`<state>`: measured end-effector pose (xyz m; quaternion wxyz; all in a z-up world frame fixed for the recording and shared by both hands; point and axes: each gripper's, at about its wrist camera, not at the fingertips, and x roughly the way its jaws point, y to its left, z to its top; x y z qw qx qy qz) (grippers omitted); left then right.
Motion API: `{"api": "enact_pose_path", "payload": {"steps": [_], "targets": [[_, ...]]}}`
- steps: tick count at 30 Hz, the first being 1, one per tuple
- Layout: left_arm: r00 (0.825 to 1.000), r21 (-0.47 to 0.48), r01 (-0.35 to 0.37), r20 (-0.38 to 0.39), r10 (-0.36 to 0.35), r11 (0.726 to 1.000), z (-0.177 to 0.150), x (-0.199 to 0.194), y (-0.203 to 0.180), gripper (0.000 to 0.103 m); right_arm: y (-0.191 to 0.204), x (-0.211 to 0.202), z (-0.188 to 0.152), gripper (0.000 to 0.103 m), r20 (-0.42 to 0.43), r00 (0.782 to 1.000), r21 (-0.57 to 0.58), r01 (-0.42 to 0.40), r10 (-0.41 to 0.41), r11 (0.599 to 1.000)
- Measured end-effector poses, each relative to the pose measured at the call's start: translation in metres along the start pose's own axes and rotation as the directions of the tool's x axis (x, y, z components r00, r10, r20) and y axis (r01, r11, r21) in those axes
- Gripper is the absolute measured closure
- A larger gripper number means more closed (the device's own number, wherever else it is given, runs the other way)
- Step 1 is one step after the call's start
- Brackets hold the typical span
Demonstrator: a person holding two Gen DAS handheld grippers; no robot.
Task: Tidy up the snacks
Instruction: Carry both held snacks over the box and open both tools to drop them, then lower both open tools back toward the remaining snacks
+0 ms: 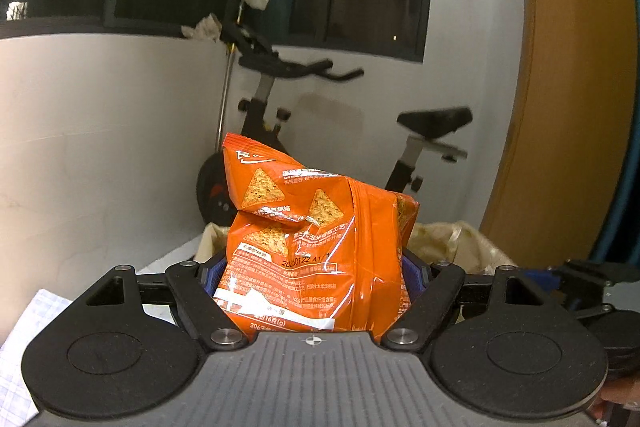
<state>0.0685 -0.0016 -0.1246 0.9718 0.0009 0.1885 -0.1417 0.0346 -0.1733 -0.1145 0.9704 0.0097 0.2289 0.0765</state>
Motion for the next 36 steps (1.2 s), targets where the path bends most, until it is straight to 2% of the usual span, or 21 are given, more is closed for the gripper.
{"api": "enact_pose_path", "payload": {"steps": [3,5,7,11,20,28,36], "targets": [[0.999,-0.009,-0.005,-0.054,0.005,1.000,0.000,0.009,0.015,0.020,0.003,0.001,-0.003,0.038,-0.019,1.000,-0.015,0.010,-0.011,1.000],[0.997,-0.017,-0.010,-0.075,0.008,1.000,-0.001,0.012,0.022,0.018,0.003,0.001,-0.004,0.032,-0.025,1.000,-0.012,0.013,-0.014,1.000],[0.997,-0.016,-0.008,-0.077,0.007,1.000,-0.001,0.013,0.026,0.014,0.001,-0.002,-0.007,0.033,-0.027,0.999,0.000,0.021,-0.021,1.000],[0.998,-0.011,-0.017,-0.065,0.017,1.000,0.000,0.007,0.030,0.013,-0.003,-0.008,-0.009,0.029,-0.026,0.999,0.030,0.042,-0.041,0.999],[1.000,0.018,0.003,-0.008,-0.003,1.000,-0.003,-0.035,0.030,0.012,0.002,-0.041,-0.013,0.028,0.036,0.999,0.067,0.003,-0.006,0.998],[0.999,0.023,-0.035,0.005,0.034,0.999,-0.025,-0.084,0.039,0.012,0.002,-0.072,-0.028,0.028,0.078,0.997,0.103,-0.009,0.001,0.995],[0.995,0.005,-0.099,0.005,0.099,0.995,-0.050,-0.110,0.043,0.012,0.003,-0.094,-0.050,0.028,0.101,0.995,0.103,0.011,-0.021,0.995]]}}
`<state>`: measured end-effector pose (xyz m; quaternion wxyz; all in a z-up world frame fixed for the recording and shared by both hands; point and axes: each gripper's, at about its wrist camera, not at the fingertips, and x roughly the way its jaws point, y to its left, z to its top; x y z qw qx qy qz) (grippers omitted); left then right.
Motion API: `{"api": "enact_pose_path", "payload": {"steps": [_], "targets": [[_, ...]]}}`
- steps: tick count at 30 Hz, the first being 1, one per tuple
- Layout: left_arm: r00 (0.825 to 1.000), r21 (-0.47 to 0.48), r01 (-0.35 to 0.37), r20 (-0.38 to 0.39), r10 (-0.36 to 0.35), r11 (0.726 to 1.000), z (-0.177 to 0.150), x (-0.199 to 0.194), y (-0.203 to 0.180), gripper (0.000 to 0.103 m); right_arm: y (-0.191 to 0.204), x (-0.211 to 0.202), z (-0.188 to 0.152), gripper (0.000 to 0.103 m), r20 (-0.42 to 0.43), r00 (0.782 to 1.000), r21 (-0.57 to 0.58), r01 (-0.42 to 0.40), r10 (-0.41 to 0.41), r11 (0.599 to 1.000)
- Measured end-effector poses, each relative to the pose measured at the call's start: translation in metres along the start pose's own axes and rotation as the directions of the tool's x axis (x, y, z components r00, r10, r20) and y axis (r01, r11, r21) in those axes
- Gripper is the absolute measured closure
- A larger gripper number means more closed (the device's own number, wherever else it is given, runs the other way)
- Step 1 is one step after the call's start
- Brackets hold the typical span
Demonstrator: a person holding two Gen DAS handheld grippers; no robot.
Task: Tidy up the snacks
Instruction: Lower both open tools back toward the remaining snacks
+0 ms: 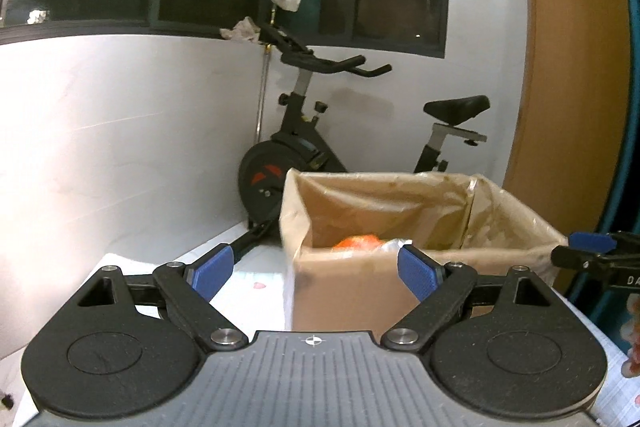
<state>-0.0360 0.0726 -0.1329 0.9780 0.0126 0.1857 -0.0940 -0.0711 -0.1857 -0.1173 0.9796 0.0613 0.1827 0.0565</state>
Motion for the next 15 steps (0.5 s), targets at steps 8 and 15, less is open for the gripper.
{"api": "enact_pose_path", "payload": {"steps": [8,15], "targets": [[0.998,-0.053,-0.040,-0.047,0.037,0.998,-0.034,-0.014,0.004,0.012,-0.001,-0.009,-0.035,0.028,-0.042,0.999,0.019,0.016,-0.015,1.000],[0.992,-0.084,-0.051,-0.122,0.041,0.995,-0.060,-0.012,0.007,0.012,0.002,-0.002,-0.076,0.028,-0.148,0.989,0.011,0.026,-0.024,1.000]]}}
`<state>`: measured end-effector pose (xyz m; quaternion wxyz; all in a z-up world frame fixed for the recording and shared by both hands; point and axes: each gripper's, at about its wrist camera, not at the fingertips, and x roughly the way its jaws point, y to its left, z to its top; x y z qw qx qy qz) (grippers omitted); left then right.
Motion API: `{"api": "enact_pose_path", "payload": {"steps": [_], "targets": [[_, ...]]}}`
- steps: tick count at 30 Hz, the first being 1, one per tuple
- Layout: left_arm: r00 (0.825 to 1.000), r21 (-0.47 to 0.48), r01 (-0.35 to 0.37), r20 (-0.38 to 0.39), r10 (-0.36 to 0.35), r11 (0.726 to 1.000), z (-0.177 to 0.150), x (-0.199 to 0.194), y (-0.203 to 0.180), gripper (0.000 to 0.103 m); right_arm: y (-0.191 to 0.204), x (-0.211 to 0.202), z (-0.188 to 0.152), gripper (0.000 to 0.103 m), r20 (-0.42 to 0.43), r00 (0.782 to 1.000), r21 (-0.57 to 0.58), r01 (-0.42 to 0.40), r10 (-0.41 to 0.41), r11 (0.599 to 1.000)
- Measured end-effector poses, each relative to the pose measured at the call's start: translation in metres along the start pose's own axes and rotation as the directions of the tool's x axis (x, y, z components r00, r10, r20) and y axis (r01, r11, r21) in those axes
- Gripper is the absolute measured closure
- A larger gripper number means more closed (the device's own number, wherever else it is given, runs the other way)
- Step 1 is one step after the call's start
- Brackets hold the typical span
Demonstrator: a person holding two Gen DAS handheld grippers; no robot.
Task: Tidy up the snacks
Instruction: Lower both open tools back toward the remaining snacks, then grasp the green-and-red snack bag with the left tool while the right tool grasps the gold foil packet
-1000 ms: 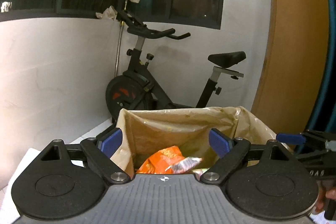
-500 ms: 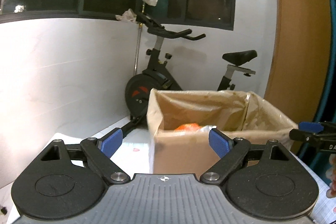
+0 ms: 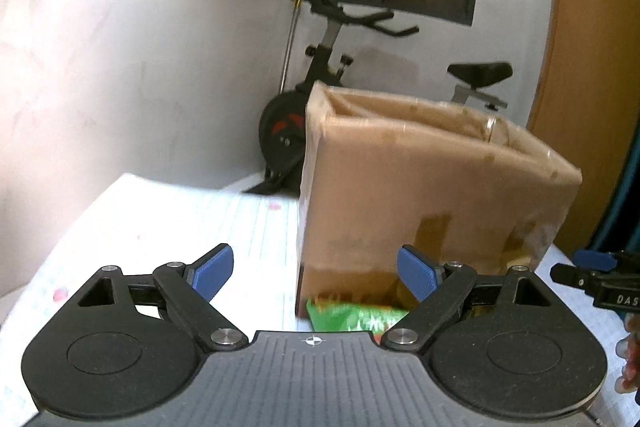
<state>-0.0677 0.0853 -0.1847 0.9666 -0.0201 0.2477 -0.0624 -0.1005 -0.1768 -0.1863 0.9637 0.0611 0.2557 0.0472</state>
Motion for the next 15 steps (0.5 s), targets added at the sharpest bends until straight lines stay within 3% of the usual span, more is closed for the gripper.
{"api": "enact_pose_path", "payload": {"steps": [7,15], "targets": [[0.998,-0.006,0.026,-0.054,-0.026,1.000,-0.009,0.009,-0.005,0.012,0.002,0.012,-0.029,0.028,-0.089,0.996,0.023,-0.009,0.011,1.000],[0.984,0.022,0.096,-0.155,-0.091,0.995,-0.015,0.045,-0.031,0.009,0.004,0.014,-0.043,0.028,-0.121,0.992,0.057,-0.010,0.017,0.998]]}}
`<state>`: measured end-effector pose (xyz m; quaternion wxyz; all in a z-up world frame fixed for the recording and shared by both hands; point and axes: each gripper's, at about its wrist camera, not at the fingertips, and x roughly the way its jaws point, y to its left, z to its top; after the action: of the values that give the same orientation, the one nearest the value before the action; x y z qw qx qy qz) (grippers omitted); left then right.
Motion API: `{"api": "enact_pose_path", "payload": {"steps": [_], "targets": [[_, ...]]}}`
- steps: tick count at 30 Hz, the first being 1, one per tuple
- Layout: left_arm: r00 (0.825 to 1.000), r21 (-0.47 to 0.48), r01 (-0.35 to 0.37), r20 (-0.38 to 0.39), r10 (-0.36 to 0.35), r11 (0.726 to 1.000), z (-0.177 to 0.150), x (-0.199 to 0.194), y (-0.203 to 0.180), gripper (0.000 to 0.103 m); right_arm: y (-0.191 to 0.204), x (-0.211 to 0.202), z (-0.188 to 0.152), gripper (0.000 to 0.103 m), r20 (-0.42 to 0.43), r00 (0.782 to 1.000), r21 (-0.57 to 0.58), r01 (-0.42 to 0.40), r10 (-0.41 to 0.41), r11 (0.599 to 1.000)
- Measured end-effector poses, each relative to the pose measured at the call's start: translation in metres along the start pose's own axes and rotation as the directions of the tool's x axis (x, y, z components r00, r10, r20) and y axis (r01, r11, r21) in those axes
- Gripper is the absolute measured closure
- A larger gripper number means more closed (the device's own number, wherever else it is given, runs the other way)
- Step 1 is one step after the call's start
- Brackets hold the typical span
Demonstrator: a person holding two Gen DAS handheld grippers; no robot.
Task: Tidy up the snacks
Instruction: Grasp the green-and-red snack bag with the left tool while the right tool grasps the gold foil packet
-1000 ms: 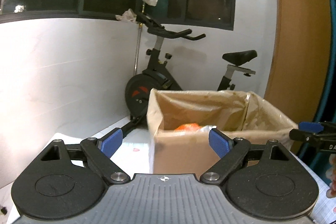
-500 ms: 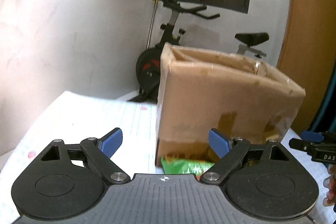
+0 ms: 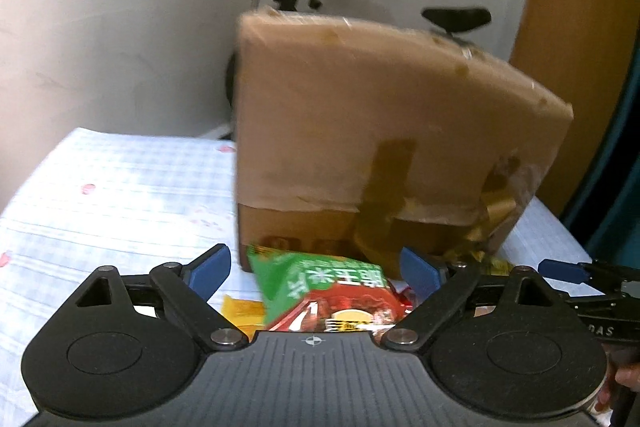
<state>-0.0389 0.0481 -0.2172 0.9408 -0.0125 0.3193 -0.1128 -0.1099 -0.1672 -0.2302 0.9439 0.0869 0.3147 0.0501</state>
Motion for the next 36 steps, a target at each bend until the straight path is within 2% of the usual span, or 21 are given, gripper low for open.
{"api": "enact_pose_path", "payload": {"steps": [3,8,16,20,25,28,31,33,36], "targets": [[0.999,-0.006,0.015,-0.050,-0.015,1.000,0.001,0.019,-0.005,0.009,-0.002,-0.001,-0.002,0.028,-0.004,1.000,0.007,0.002,-0.002,1.000],[0.992,0.000,-0.051,-0.115,0.050,0.999,-0.004,0.041,-0.005,0.009,-0.005,-0.002,-0.004,0.028,-0.005,1.000,0.020,0.007,-0.007,1.000],[0.988,-0.044,0.007,-0.152,-0.014,0.999,-0.009,0.043,-0.002,0.008,-0.009,0.005,-0.005,0.028,-0.025,1.000,0.013,0.009,-0.008,1.000],[0.986,-0.032,0.017,-0.165,-0.022,0.999,-0.010,0.040,-0.005,0.008,-0.006,0.010,0.001,0.028,-0.030,1.000,-0.041,0.000,-0.001,0.999],[0.984,-0.009,0.004,-0.178,-0.006,1.000,-0.015,0.047,-0.006,0.008,0.001,0.024,0.008,0.028,-0.059,0.998,-0.170,-0.043,0.033,0.985],[0.987,-0.009,0.012,-0.160,-0.013,1.000,-0.018,0.043,-0.003,0.016,0.008,0.037,0.012,0.028,-0.097,0.994,-0.258,-0.080,0.056,0.963],[0.989,-0.006,0.032,-0.144,-0.033,0.999,-0.022,0.035,0.005,0.020,0.016,0.051,0.015,0.026,-0.132,0.989,-0.347,-0.108,0.066,0.932],[0.990,-0.022,0.042,-0.136,-0.045,0.999,-0.023,0.030,0.010,0.021,0.018,0.060,0.018,0.024,-0.147,0.987,-0.373,-0.120,0.069,0.920],[0.991,-0.039,0.053,-0.118,-0.057,0.998,-0.024,0.019,0.016,0.022,0.012,0.070,0.024,0.021,-0.166,0.983,-0.341,-0.137,0.084,0.930]]}}
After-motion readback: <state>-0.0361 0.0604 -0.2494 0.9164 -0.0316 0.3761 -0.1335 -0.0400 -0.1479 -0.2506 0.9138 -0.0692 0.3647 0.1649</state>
